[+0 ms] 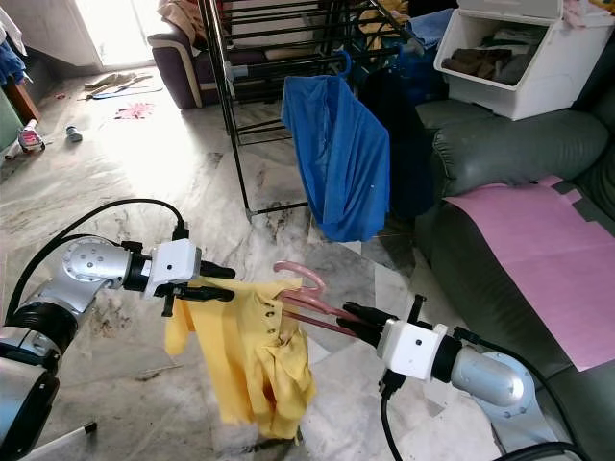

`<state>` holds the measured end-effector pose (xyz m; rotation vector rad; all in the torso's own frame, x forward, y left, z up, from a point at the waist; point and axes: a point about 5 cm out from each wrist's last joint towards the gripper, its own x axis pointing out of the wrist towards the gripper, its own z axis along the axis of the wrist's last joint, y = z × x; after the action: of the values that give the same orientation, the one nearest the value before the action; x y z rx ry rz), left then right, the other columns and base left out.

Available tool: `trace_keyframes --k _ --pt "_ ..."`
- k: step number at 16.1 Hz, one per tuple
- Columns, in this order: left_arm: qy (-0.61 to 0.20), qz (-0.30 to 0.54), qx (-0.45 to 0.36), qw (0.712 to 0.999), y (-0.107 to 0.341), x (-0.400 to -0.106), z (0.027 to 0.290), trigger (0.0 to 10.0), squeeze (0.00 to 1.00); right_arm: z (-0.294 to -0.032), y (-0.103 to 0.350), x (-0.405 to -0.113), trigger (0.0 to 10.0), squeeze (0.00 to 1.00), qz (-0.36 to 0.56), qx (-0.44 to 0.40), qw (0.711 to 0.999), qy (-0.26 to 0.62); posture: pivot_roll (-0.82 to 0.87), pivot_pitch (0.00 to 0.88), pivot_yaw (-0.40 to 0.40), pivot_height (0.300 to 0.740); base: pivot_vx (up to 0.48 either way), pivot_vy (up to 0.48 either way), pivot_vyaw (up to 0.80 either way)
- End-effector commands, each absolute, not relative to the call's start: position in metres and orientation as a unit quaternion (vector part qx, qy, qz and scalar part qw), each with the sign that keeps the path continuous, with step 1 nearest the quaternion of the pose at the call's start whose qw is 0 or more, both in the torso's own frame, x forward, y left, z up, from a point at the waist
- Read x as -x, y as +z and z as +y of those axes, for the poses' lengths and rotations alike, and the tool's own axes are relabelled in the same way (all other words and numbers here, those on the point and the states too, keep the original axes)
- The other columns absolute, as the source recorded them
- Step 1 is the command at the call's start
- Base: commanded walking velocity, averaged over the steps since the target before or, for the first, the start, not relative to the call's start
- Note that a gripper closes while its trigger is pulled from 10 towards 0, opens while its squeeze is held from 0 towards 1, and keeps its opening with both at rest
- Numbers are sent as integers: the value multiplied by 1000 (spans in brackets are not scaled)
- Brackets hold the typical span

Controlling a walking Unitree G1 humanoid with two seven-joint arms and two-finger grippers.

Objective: Hang hanger

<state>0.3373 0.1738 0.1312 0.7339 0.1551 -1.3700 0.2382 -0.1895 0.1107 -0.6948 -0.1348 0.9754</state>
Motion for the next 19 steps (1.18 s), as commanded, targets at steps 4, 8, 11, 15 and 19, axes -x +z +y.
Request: trace_keyframes --k 4,8,11,15,19 --pt "-626 99 -339 695 136 -339 180 0 0 -182 118 -242 10000 0 -92 323 825 455 -52 7 46 740 0 0 0" --pt "-627 99 -338 695 137 -340 180 0 0 -180 115 -242 10000 1000 -80 311 827 461 -50 8 47 740 0 0 0" --pt "-622 97 -332 702 136 -339 182 0 0 -181 114 -245 10000 1000 -61 306 827 468 -47 9 47 740 0 0 0" --pt "-597 104 -305 735 133 -339 193 0 0 -206 135 -269 10000 1000 -39 331 843 422 -48 9 46 740 0 0 0" --pt "-530 101 -282 793 136 -346 204 0 0 -233 188 -300 10000 1000 -95 344 881 310 -56 3 49 740 0 0 0"
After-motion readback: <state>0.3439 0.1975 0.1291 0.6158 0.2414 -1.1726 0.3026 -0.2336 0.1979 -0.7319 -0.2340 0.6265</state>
